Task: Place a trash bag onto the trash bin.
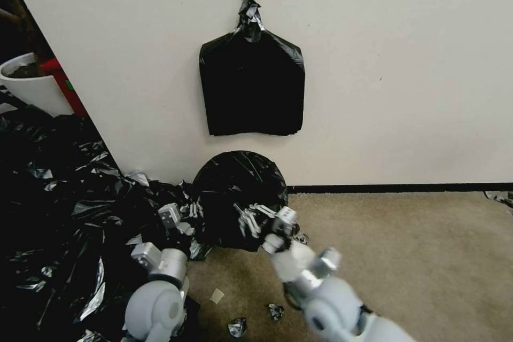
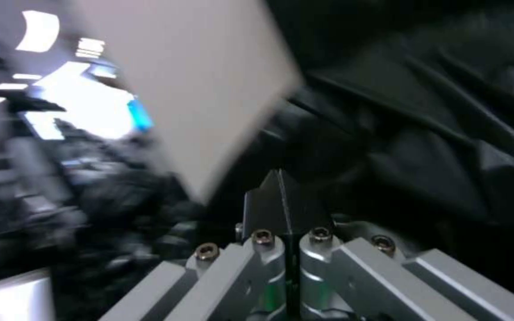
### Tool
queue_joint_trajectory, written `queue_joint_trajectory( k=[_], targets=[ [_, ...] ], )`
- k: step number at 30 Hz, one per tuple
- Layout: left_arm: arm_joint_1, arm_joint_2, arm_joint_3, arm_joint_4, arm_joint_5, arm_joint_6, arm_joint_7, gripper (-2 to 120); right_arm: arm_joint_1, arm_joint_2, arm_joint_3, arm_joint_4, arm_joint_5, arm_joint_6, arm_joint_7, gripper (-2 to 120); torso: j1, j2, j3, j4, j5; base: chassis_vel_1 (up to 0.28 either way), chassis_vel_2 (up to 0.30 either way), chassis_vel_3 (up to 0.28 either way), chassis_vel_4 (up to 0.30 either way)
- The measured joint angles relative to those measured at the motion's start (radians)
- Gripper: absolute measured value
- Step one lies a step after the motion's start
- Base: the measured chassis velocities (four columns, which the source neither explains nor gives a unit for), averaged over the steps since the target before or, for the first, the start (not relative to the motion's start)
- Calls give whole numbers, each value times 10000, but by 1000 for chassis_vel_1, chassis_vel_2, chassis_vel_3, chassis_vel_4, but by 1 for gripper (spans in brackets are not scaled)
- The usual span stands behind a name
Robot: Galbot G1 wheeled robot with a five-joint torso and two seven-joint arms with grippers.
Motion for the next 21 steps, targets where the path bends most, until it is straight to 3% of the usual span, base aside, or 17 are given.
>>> queue_joint_trajectory(
  k=[1, 2, 4, 5, 9, 16, 21],
  targets=[
    [26, -8, 10, 80, 201, -209, 155, 6, 116, 197, -97, -43, 104, -363, 690, 0, 0, 0, 0, 0, -2, 0, 0, 0, 0],
    [26, -8, 10, 80, 201, -209, 155, 6, 116, 197, -97, -43, 104, -363, 690, 0, 0, 0, 0, 0, -2, 0, 0, 0, 0],
    [32, -53, 18, 267, 629, -638, 419, 6, 391, 655, -298, -184, 306, -1250, 2213, 0, 0, 0, 0, 0, -1, 0, 0, 0, 0],
    [32, -53, 18, 267, 629, -638, 419, 6, 391, 655, -298, -184, 306, -1250, 2213, 0, 0, 0, 0, 0, -1, 0, 0, 0, 0],
    [-51, -89, 25, 569, 1224, -1242, 695, 6, 719, 1225, -641, -477, 440, -2516, 4588, 0, 0, 0, 0, -1, -2, 0, 0, 0, 0],
    [-92, -75, 2, 710, 1749, -1675, 1002, 6, 1352, 1618, -848, -1026, 1213, -3996, 6020, 0, 1, 0, 0, 0, -1, 0, 0, 0, 0],
    [-62, -108, 21, 701, 1969, -1783, 1105, 6, 1836, 1818, -757, -1667, 1511, -4170, 6098, 0, 0, 0, 1, -1, 0, 0, 0, 0, 0]
  ],
)
